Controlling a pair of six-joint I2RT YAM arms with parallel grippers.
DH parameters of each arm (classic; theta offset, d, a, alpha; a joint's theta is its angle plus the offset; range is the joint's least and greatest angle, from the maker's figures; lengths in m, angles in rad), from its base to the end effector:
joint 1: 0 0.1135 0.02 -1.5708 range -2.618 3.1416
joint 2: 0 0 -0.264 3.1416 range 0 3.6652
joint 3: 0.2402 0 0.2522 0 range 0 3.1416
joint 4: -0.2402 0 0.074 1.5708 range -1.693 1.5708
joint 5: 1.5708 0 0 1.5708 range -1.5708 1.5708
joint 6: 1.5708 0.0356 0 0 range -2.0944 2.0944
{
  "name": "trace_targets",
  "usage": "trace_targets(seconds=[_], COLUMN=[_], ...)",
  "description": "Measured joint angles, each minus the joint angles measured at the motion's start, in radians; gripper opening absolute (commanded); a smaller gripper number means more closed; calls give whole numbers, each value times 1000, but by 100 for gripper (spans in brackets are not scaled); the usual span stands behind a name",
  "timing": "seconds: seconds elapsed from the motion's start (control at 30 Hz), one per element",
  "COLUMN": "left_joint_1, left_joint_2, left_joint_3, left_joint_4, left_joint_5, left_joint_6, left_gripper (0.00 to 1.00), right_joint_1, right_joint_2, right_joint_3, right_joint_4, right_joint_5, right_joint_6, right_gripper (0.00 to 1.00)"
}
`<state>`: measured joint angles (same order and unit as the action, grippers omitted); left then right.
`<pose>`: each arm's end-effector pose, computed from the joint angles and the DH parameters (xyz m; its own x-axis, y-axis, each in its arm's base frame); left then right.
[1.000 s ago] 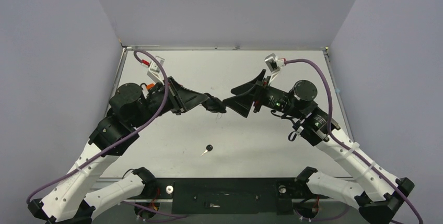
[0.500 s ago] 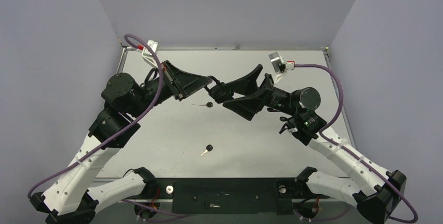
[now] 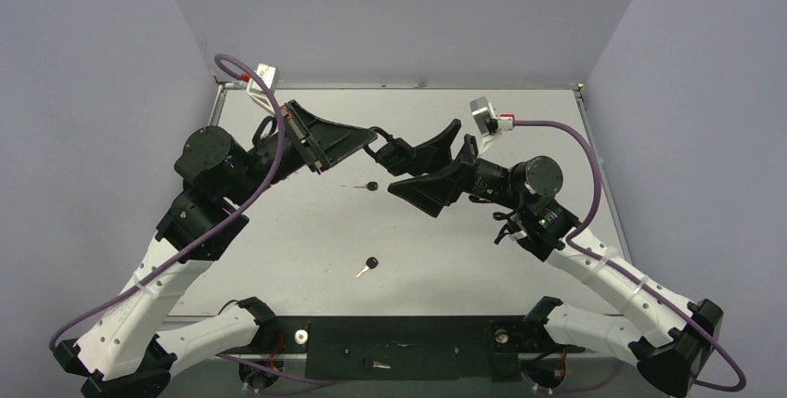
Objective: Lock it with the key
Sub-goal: Lock the lock.
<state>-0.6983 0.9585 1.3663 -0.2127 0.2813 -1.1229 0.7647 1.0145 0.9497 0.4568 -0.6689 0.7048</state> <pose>0.1281 -0.1204 0.5027 -0.6804 -0.5594 -0.4734 0.4917 0.1305 -0.8609 0.1457 0.1704 0.4206 -0.4098 0.3112 -0.8574 -0.9073 -0.0424 0.4183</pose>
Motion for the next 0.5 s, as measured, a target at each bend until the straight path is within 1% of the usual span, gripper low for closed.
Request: trace_targets(seconds=[0.03,0.07,0.1,0.13,0.17,0.2,0.23,0.33,0.5], left_joint_1=[0,0,0,0,0,0,0,0,-1], left_joint_2=[0,0,0,0,0,0,0,0,0], left_joint_3=[0,0,0,0,0,0,0,3,3], left_joint_4=[2,5,8,13,18,23,27,29,27], left_joint_5=[0,0,0,1,2,4,6,13,16], left_joint_6=[0,-2,-3,-4,-7,-8,-11,-13,-13], left_gripper=[0,0,0,0,0,0,0,0,0], right_joint_1=[0,0,-1,-4,-5,-6,-6,-9,-26], right_joint_2=[0,0,0,0,0,0,0,-5,-27], right_joint_3=[0,0,-1,-2,-3,-6,-10,-22,-37], right_joint_4=[4,8,12,16,18,23,26,32,45], right_joint_5=[0,0,3,3,8,9,15,21,23], right_joint_6=[4,11,14,21,24,31,35,45,64], right_gripper=[65,60,53,50,43,40,33,24,14])
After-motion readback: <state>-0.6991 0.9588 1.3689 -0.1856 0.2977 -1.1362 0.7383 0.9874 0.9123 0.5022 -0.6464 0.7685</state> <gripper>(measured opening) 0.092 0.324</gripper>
